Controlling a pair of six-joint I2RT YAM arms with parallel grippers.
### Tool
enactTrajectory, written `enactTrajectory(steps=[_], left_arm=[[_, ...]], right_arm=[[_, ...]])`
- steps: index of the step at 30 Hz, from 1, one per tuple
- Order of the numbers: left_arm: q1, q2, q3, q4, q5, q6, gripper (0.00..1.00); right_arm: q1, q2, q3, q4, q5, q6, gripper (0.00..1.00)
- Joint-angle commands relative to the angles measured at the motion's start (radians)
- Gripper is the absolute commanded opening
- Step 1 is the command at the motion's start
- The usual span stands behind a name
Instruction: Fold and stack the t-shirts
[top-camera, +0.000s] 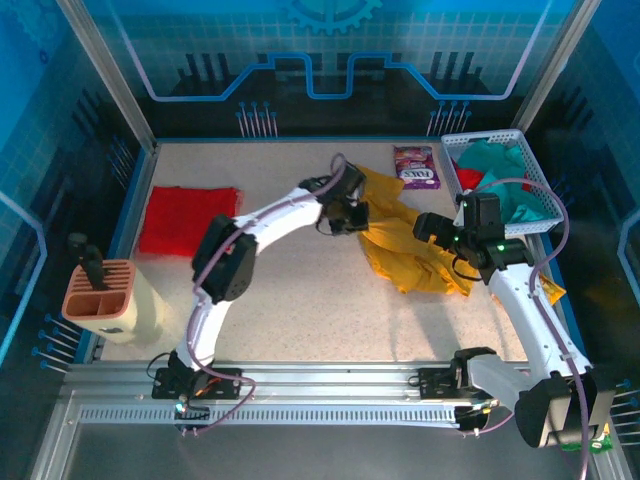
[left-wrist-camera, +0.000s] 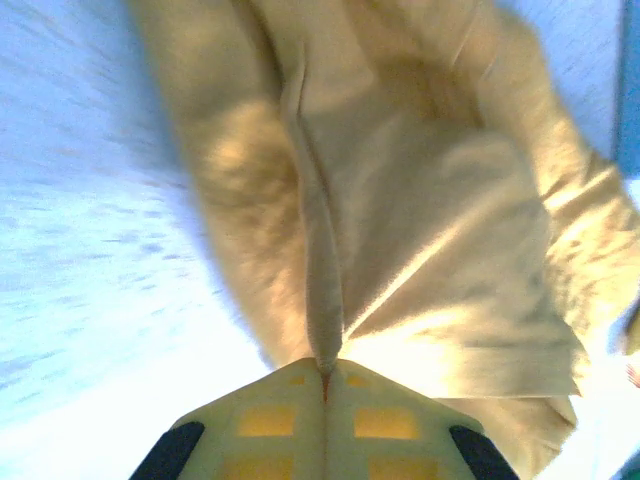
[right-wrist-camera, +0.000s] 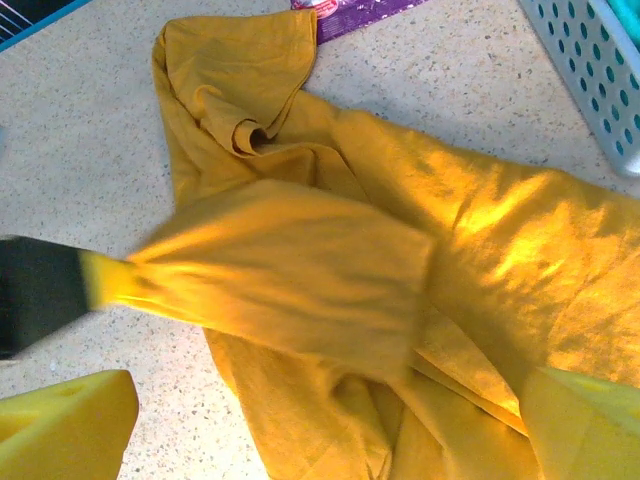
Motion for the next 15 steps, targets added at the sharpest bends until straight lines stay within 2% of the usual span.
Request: enactTrajectory(steps=[1, 6, 12, 13, 14, 15], left_arm=[[0.129, -0.182, -0.040, -0.135, -0.016, 0.134, 0.00], [0.329, -0.251, 0.000, -0.241, -0.056, 0.251, 0.00], [0.557, -0.163, 0.152, -0.274, -0.087, 0.273, 0.00], [0.579, -0.131, 0.196, -0.291, -0.102, 0.272, 0.04], [0.597, -0.100, 0.240, -0.314, -0.125, 0.267, 0.24], [0.606, -0.078, 0.272, -0.334, -0.134, 0.259, 0.40]], right_arm=[[-0.019, -0.005, -0.016, 0.016, -0.026, 0.006, 0.99], [-0.019, 0.011, -0.017, 0.030, -0.041, 0.012, 0.98], [-0.019, 0.016, -0.017, 0.022, -0.053, 0.017, 0.98], [-0.019, 0.017, -0.017, 0.014, -0.052, 0.014, 0.98], [-0.018, 0.021, -0.017, 0.005, -0.051, 0.011, 0.98], [-0.018, 0.026, -0.017, -0.001, -0.050, 0.008, 0.98]])
